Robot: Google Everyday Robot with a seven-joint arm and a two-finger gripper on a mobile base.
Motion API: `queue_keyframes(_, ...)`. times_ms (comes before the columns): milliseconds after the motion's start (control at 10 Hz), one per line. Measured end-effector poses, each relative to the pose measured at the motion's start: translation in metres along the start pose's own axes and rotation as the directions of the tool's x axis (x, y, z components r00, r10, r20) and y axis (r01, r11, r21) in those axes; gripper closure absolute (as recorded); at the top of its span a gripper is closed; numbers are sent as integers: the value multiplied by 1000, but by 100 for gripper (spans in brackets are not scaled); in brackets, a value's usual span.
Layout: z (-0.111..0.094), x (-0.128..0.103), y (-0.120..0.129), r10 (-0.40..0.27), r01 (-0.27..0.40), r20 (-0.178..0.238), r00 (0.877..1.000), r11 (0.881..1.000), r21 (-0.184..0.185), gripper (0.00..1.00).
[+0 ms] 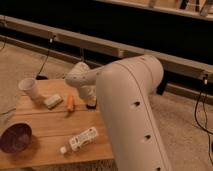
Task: Push the eraser across the table
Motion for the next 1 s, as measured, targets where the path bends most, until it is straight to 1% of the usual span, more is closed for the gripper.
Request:
queue_keyframes(100, 7, 1, 3, 4, -4, -4, 1000, 1000, -9, 94)
queue_keyframes(300, 22, 3, 9, 14, -14, -19, 1000, 1000, -16, 94)
queue_keyframes(500, 31, 0, 9, 26, -26, -29, 999, 1000, -13, 94)
queue_keyframes(600, 37, -5, 7, 39, -39, -26, 999, 999, -9, 94)
queue_keyframes(700, 43, -12, 4, 54, -54, -15, 998, 999, -5, 94)
queue_keyframes(1000, 48, -35, -11, 95, -95, 35, 995, 995, 12, 94)
